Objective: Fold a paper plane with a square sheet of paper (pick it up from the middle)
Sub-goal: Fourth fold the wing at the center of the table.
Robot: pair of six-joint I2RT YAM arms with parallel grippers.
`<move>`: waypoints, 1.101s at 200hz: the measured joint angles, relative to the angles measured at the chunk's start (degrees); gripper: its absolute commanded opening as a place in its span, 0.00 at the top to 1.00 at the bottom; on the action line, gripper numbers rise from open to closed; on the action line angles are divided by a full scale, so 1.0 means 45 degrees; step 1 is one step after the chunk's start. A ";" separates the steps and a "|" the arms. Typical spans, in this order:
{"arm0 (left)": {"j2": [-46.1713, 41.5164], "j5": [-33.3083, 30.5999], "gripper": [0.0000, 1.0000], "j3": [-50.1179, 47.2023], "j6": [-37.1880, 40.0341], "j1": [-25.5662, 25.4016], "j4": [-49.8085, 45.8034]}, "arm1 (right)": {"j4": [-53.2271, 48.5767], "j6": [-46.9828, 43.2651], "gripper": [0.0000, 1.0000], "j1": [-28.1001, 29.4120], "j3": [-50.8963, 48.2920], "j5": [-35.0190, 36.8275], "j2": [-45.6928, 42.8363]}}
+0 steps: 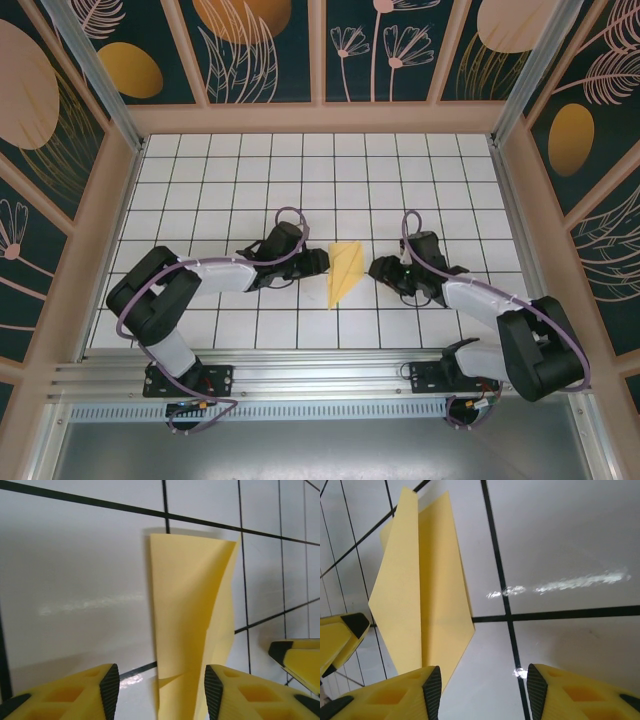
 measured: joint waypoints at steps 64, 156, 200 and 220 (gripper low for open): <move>0.0787 0.0748 0.59 0.0461 -0.0005 -0.0267 0.0442 | 0.0913 0.0359 0.51 0.0850 0.0607 -0.0194 0.1627; 0.1282 0.0753 0.88 0.1588 0.0063 -0.0913 0.0539 | 0.1418 0.0631 0.52 0.0772 0.0903 -0.0131 0.2438; 0.2118 0.0612 0.91 0.1331 0.0015 -0.0908 0.0520 | 0.1457 0.0719 0.54 0.0724 0.0913 -0.0238 0.2497; 0.2118 0.0495 0.92 0.1127 0.0000 -0.0908 0.0515 | 0.1491 0.0787 0.54 0.0724 0.0913 -0.0238 0.2497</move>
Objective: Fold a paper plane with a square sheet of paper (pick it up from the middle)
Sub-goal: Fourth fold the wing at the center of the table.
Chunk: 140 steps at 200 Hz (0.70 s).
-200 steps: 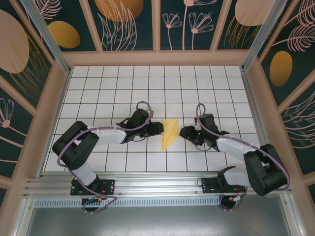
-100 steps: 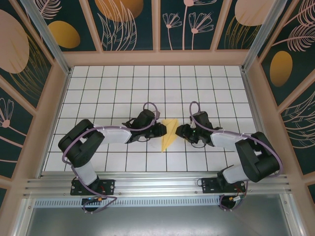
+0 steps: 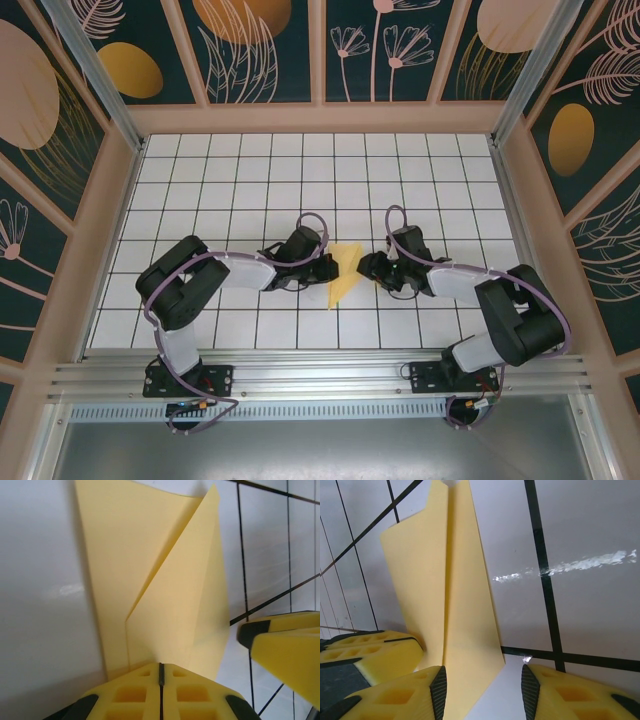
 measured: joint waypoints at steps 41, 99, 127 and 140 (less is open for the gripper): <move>0.0024 -0.0034 0.93 -0.0253 -0.0053 0.0000 0.0325 | 0.0355 0.0209 0.54 0.0136 0.0010 0.0058 0.0029; -0.0019 0.0044 0.92 -0.0539 -0.0063 0.0000 0.0865 | 0.0510 0.0219 0.55 0.0151 0.0311 0.0330 0.0418; -0.0126 0.0053 0.91 -0.0641 -0.0063 0.0000 0.0850 | 0.0588 0.0253 0.55 0.0160 0.0500 0.0262 0.0792; -0.0131 0.0058 0.91 -0.0656 -0.0092 0.0000 0.0855 | 0.0597 0.0272 0.56 0.0180 0.0505 0.0277 0.0811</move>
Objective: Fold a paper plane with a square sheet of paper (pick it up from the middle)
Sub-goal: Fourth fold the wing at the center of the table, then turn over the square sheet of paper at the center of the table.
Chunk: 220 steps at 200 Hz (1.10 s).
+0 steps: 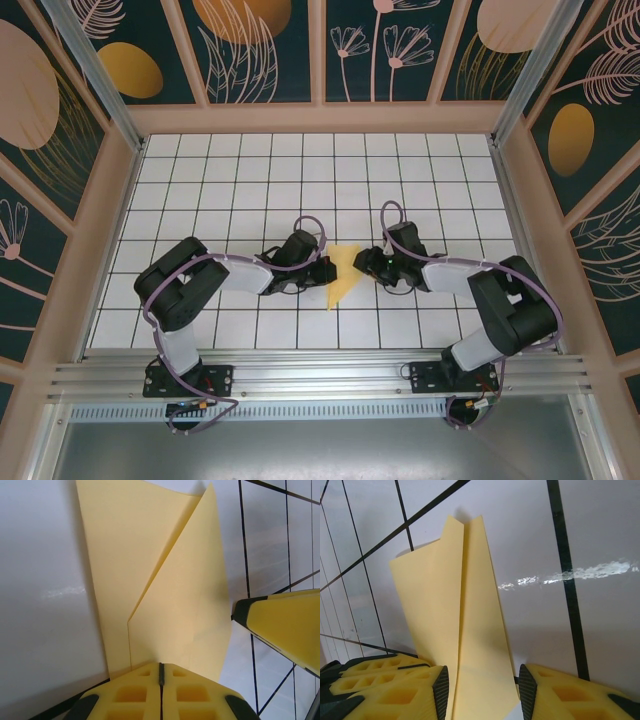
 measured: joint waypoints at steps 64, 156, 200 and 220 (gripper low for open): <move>-0.0005 0.0136 0.91 -0.0287 -0.0160 0.0000 0.0529 | 0.0500 0.0243 0.57 0.0651 0.0000 -0.0529 0.0112; -0.0607 0.0267 0.83 -0.0505 -0.0330 0.0000 0.0597 | -0.0729 -0.0219 0.57 0.0631 0.0136 0.1035 -0.0661; -0.1506 -0.0355 0.80 -0.0389 0.0029 0.0000 -0.0287 | -0.0782 -0.0359 0.55 0.0631 0.0136 0.1015 -0.0379; -0.1787 -0.0661 0.81 -0.0384 0.0136 0.0000 -0.0452 | -0.0782 -0.0374 0.55 0.0631 0.0165 0.1010 -0.0311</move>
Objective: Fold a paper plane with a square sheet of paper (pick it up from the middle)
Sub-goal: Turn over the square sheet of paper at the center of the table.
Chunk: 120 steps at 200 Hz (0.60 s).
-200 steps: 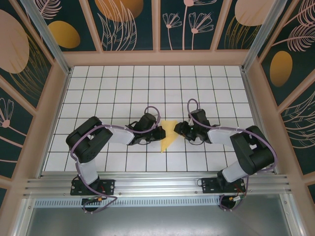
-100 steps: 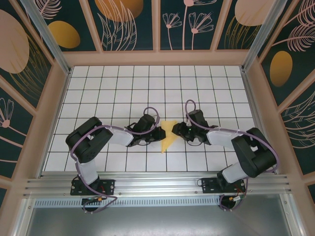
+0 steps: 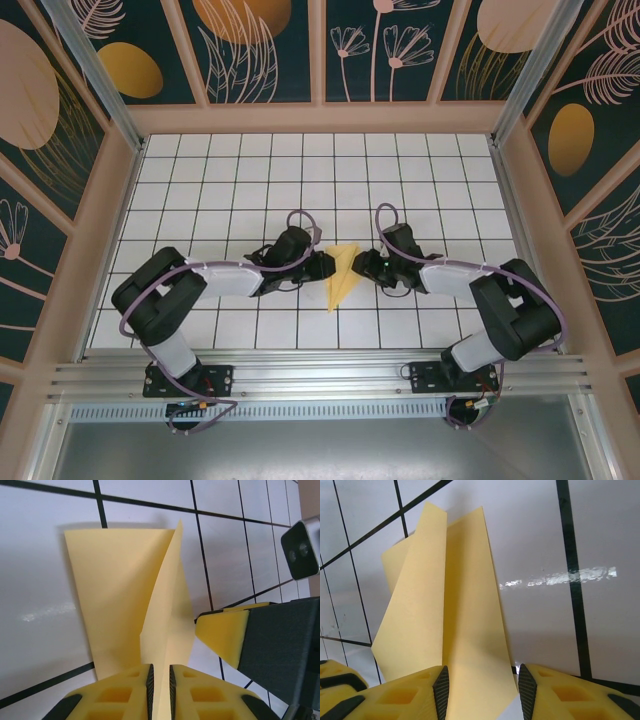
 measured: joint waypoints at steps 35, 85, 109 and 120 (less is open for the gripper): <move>0.0627 0.0019 0.83 0.0112 0.0117 0.0000 0.0039 | -0.0058 -0.0034 0.54 -0.0083 0.0170 -0.0233 0.0228; 0.1336 0.0024 0.89 -0.0228 -0.0039 0.0005 0.0627 | -0.0005 0.0058 0.54 -0.0146 0.0175 -0.0389 0.0282; 0.1336 0.0024 0.90 -0.0452 -0.0141 0.0010 0.1093 | 0.0267 0.0287 0.54 -0.0160 0.0039 -0.0432 0.0267; 0.1336 0.0029 0.90 -0.0491 -0.0170 0.0010 0.1175 | 0.0355 0.0335 0.54 -0.0165 -0.0015 -0.0461 0.0248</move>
